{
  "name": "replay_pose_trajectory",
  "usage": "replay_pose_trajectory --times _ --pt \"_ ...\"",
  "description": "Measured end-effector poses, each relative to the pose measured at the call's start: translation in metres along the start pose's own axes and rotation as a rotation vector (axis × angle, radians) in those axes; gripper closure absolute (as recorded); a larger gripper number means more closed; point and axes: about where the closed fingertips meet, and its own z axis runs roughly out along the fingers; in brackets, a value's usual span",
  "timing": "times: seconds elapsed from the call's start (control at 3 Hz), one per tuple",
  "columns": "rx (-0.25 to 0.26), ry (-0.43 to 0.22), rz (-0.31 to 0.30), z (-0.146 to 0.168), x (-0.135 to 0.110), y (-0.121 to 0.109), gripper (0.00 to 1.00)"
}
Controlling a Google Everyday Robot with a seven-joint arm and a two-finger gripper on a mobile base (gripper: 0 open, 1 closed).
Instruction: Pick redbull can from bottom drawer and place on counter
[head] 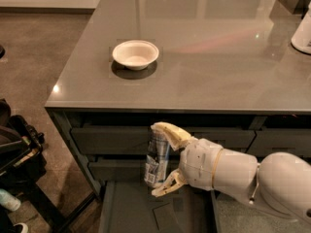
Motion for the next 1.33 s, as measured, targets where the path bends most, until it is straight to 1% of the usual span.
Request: replay_pose_trajectory --times 0.33,0.67,1.0,1.33 --pt "-0.015 0.014 -0.026 0.001 -0.007 -0.003 1.00" --pt "-0.015 0.014 -0.026 0.001 -0.007 -0.003 1.00" --pt "-0.024 0.037 -0.076 -0.006 -0.018 -0.026 1.00" --pt "-0.034 0.085 -0.162 -0.030 -0.040 -0.075 1.00"
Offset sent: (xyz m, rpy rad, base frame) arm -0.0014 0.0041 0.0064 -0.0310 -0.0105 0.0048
